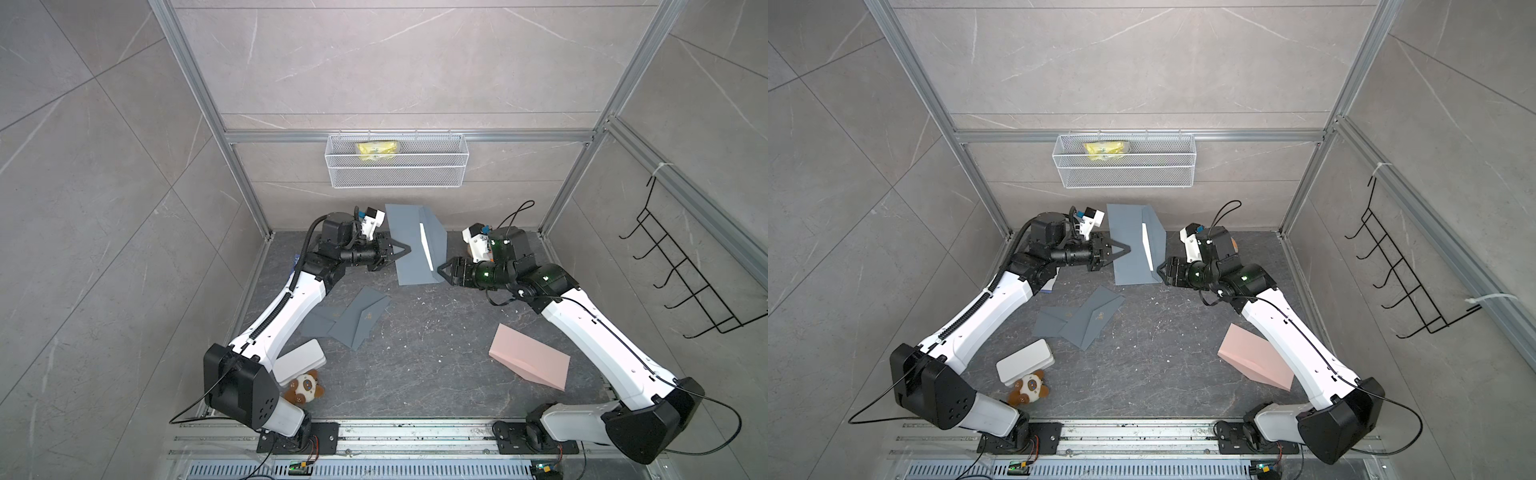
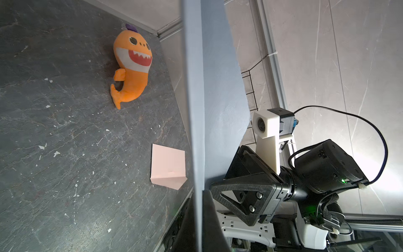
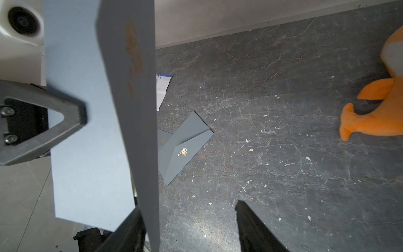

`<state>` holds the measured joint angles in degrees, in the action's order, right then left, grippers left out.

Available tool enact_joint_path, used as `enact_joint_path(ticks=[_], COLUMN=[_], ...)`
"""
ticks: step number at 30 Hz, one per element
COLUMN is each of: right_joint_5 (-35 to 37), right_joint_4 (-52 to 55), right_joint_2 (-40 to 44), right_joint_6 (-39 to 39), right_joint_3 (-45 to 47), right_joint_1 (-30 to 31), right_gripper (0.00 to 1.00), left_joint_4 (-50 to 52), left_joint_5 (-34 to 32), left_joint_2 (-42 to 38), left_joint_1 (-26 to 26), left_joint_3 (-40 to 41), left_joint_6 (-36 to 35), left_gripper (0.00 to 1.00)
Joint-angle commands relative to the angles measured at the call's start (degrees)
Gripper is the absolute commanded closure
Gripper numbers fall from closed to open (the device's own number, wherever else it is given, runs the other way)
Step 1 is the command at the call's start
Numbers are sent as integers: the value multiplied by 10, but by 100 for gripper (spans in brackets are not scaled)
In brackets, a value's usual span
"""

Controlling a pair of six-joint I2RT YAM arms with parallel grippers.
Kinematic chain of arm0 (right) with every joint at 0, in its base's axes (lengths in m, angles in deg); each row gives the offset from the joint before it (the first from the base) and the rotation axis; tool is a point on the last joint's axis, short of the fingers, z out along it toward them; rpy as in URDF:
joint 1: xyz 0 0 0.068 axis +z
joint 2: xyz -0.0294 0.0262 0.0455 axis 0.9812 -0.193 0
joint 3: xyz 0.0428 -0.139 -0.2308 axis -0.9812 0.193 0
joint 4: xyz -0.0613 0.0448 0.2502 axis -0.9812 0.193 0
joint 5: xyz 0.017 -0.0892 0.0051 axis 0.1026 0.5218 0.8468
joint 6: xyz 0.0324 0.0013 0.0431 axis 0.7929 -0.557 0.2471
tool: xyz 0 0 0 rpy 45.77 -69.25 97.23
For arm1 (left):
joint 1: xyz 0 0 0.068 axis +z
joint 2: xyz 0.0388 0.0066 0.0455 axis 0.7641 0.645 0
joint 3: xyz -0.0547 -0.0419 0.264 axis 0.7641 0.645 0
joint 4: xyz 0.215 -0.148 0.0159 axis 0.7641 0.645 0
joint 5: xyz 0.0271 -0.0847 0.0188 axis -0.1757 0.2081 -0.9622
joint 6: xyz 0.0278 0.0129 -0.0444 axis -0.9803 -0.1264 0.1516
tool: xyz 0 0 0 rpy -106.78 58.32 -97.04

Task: Take the letter paper out of the envelope
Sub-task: Pick up the envelope from the envelope.

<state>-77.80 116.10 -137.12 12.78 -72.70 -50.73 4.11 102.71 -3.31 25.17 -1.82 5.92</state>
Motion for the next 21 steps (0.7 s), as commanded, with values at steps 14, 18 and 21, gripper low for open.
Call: enact_joint_path(ticks=[14, 18, 21], right_joint_5=[-186, -244, -286], right_joint_4=[-108, -172, -219], right_joint_2=[-2, -6, -12], right_joint_6=[36, 80, 117], right_joint_3=[27, 55, 80], right_joint_1=[-85, -112, -132], right_gripper=[38, 38, 39], left_joint_4=[-161, -197, -220], left_joint_5=[77, 85, 85], left_joint_2=[-26, -26, -27], left_joint_1=[0, 1, 0], left_joint_3=[41, 49, 50], left_joint_6=[88, 117, 135], left_gripper=[100, 100, 100])
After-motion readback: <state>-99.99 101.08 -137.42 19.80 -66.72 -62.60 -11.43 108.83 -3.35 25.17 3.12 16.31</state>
